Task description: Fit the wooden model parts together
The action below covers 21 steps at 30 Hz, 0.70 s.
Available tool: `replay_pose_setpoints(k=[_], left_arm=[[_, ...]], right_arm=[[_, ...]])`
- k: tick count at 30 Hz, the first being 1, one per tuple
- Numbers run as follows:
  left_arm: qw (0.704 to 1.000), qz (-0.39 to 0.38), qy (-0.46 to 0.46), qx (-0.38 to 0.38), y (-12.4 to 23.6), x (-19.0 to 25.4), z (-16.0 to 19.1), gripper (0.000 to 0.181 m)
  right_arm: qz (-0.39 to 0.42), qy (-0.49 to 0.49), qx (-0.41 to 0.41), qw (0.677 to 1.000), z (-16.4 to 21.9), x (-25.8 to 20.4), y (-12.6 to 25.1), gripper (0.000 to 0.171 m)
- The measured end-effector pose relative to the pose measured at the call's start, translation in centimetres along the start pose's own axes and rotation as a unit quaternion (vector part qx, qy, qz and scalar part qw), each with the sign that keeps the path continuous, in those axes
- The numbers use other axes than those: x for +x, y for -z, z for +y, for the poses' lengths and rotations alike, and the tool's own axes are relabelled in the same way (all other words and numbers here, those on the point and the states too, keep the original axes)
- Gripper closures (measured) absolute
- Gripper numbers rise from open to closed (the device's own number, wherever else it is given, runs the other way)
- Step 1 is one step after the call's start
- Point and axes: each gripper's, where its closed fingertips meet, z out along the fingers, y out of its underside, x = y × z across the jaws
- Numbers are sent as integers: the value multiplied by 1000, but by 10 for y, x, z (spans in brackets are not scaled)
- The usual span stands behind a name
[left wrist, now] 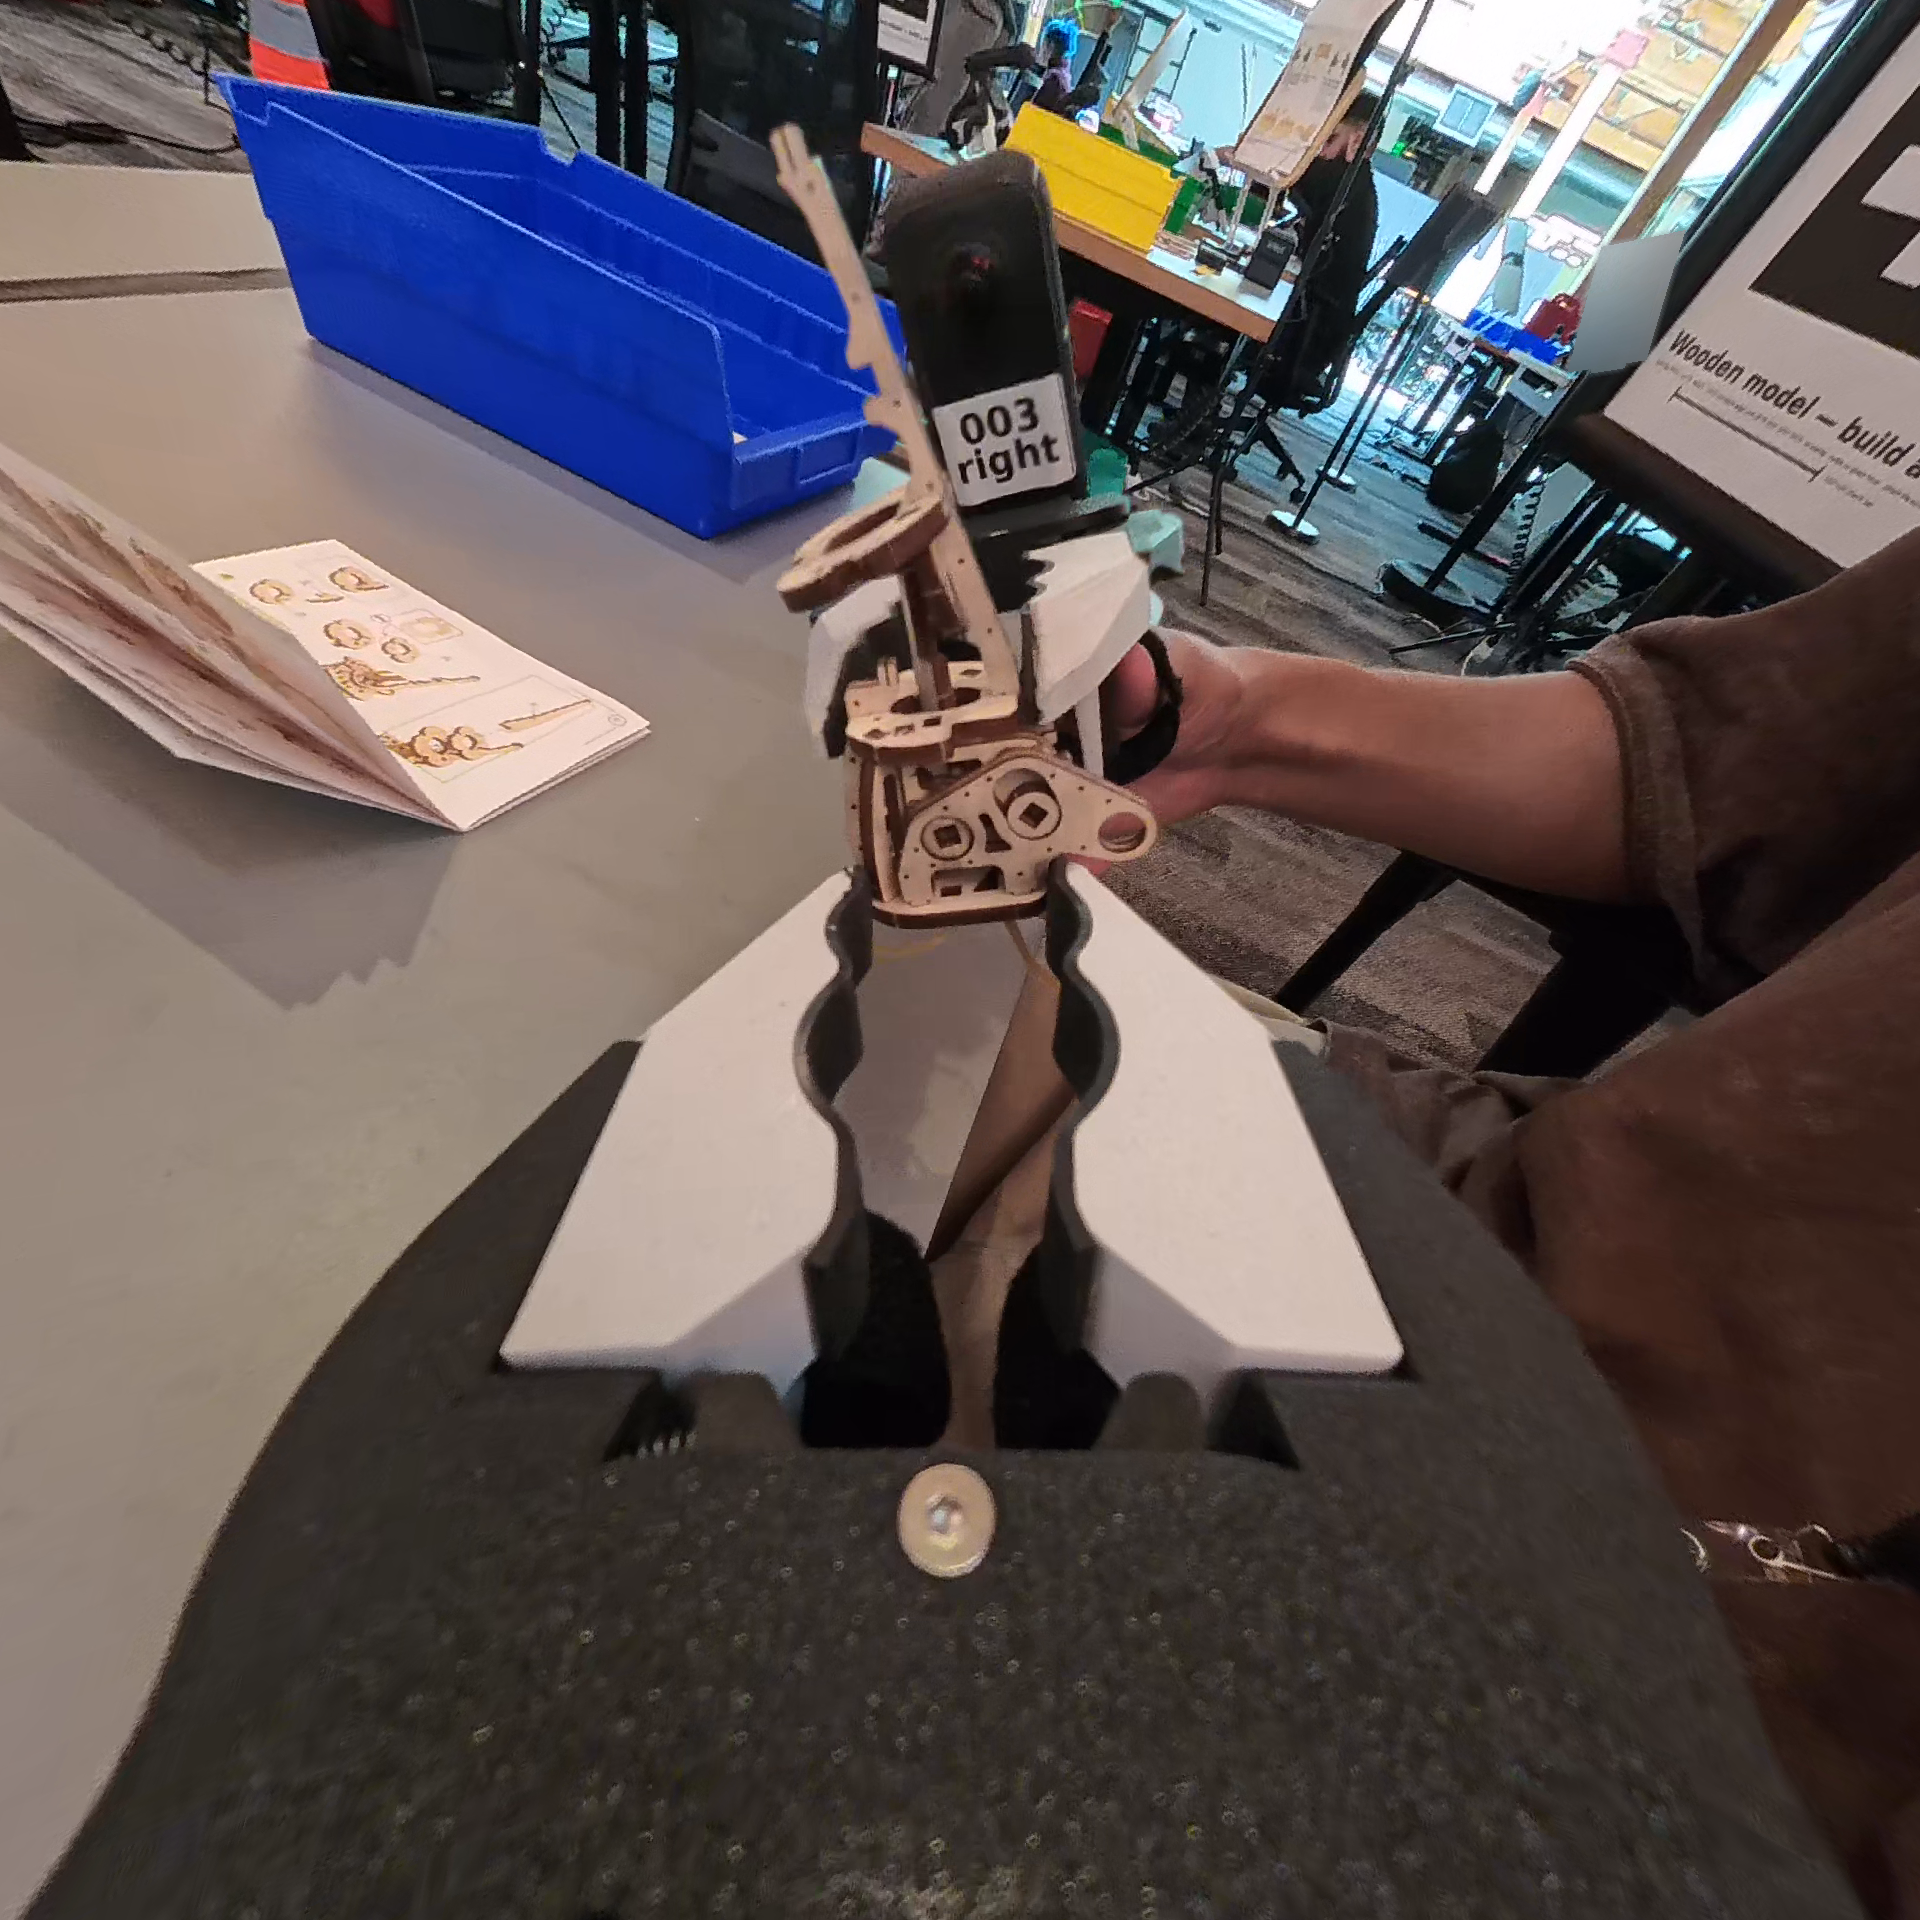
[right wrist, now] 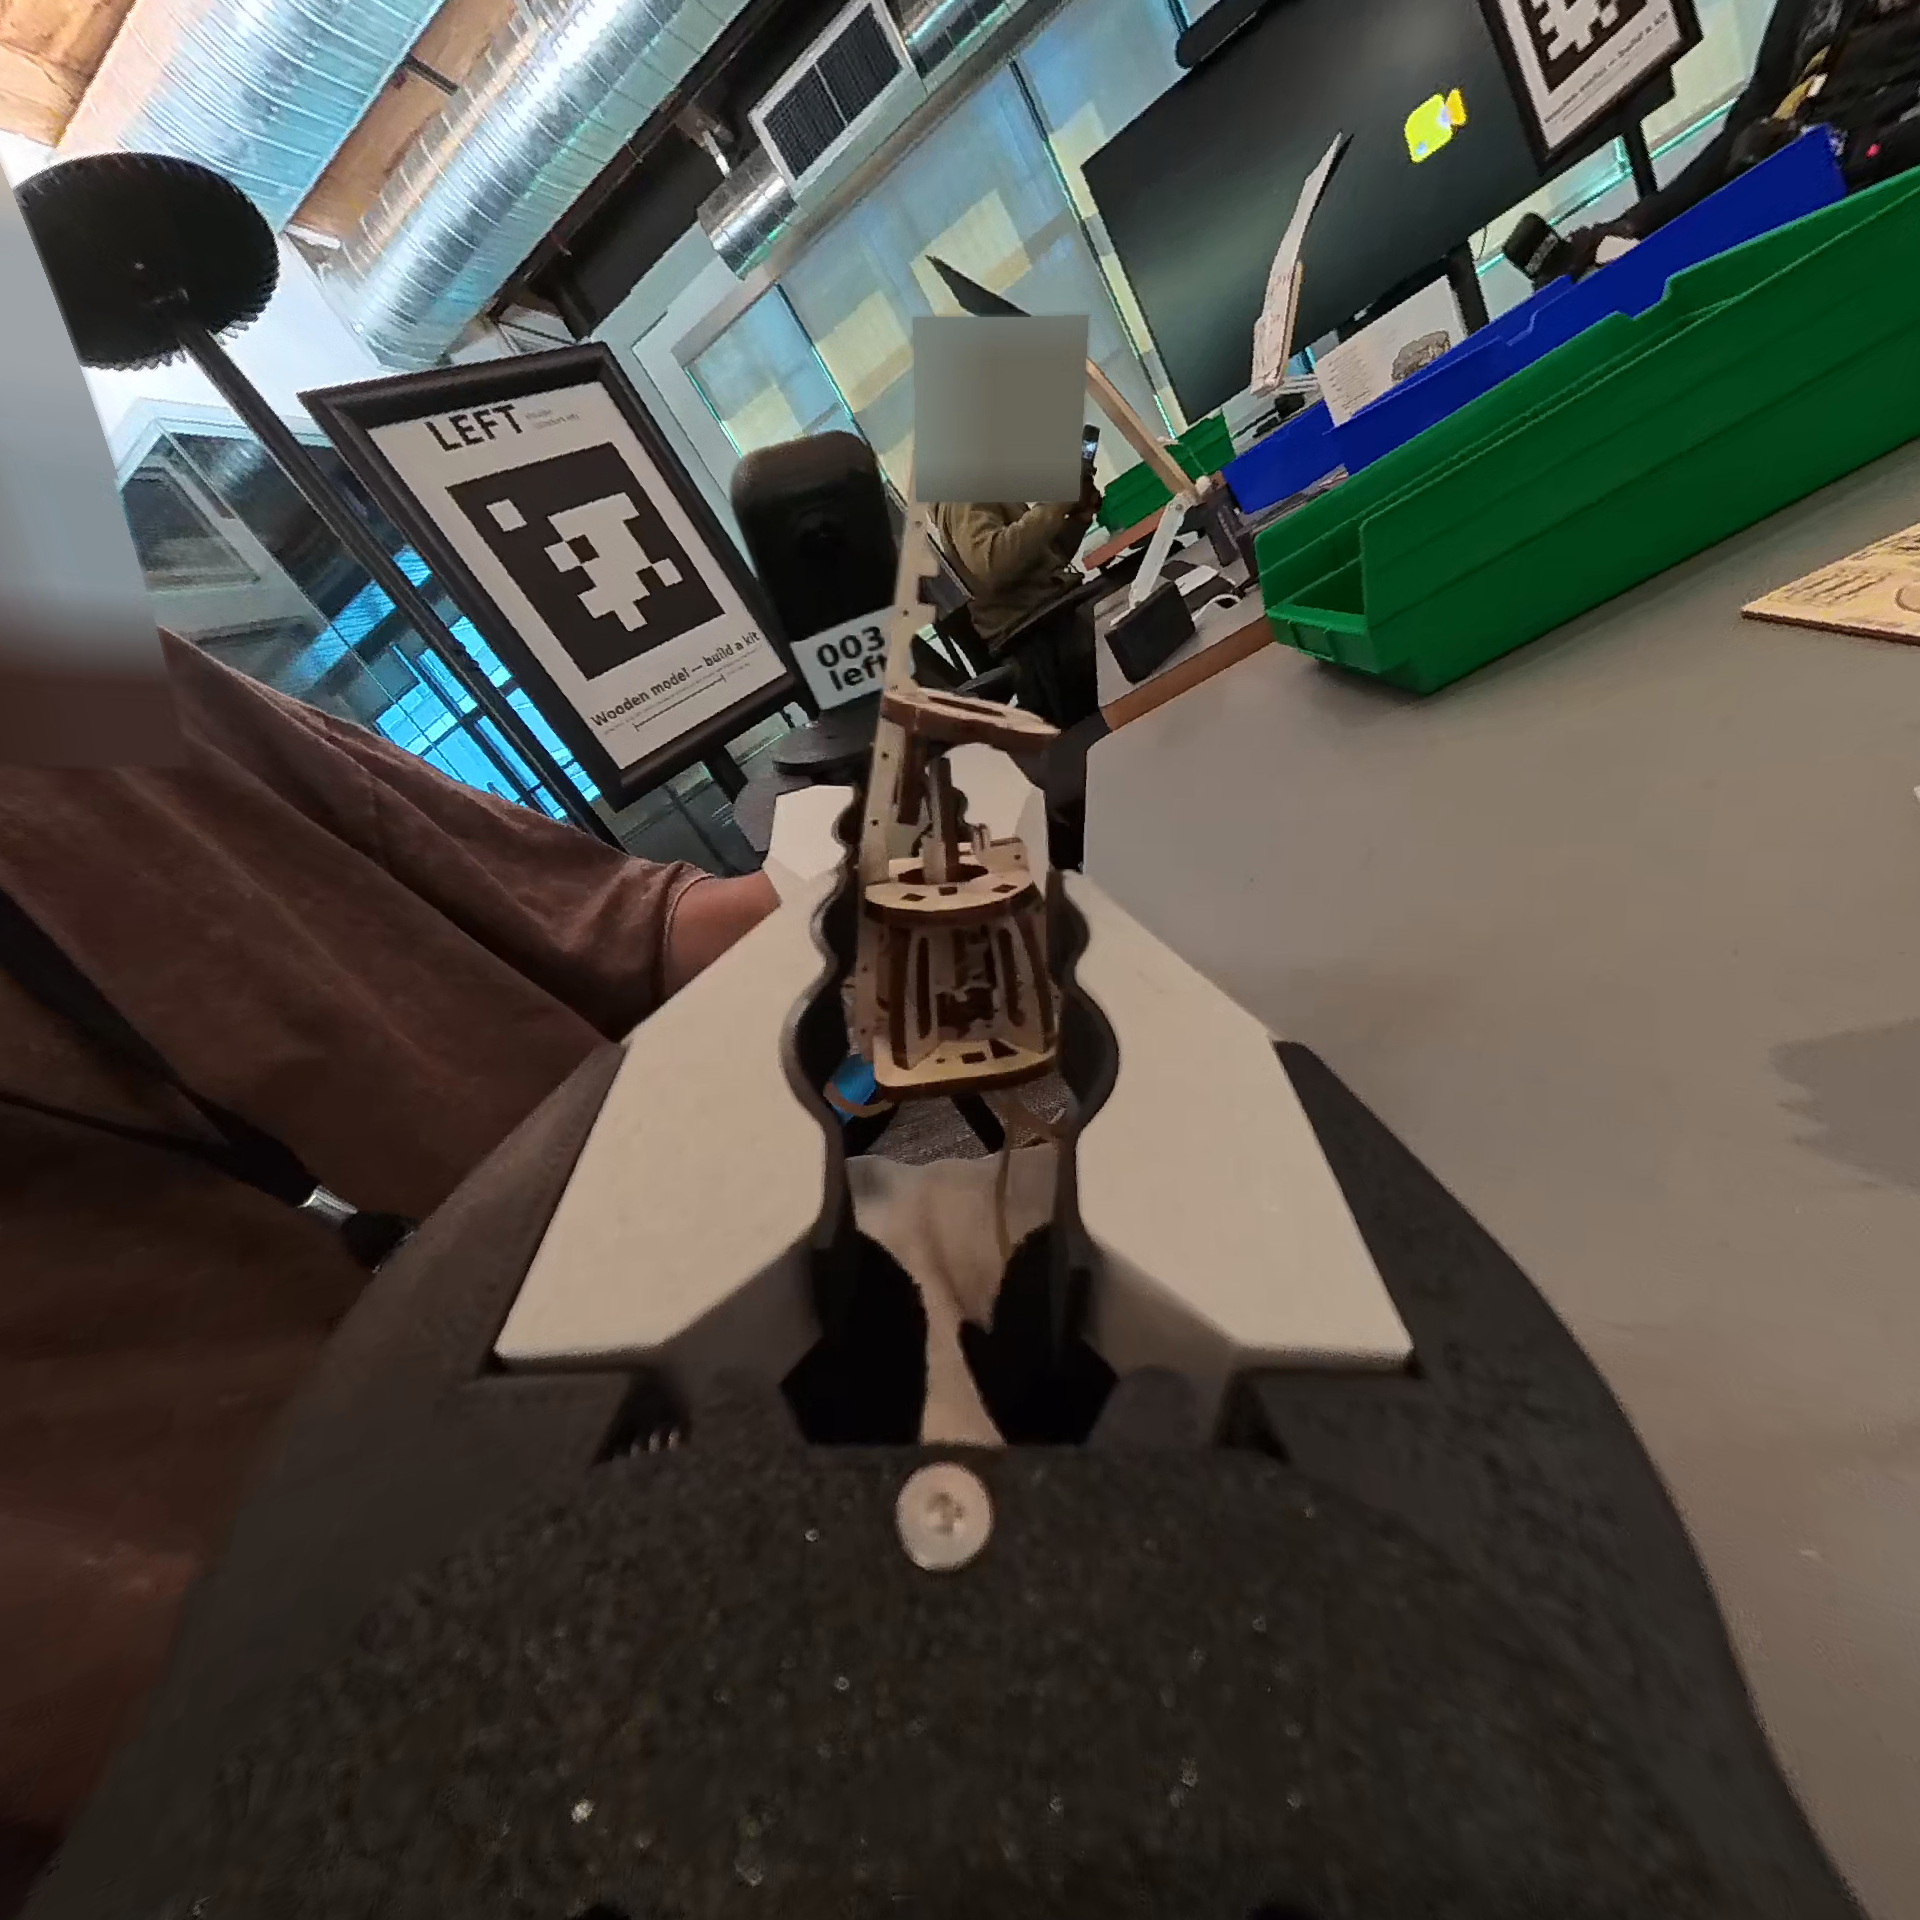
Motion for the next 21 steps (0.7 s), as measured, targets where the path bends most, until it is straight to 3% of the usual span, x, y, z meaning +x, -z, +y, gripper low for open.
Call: replay_pose_setpoints(k=[21], left_arm=[[999,-21,-16,20,8,1,-10,150]], right_arm=[[-23,-7,42,999,-9,-4,-7,138]])
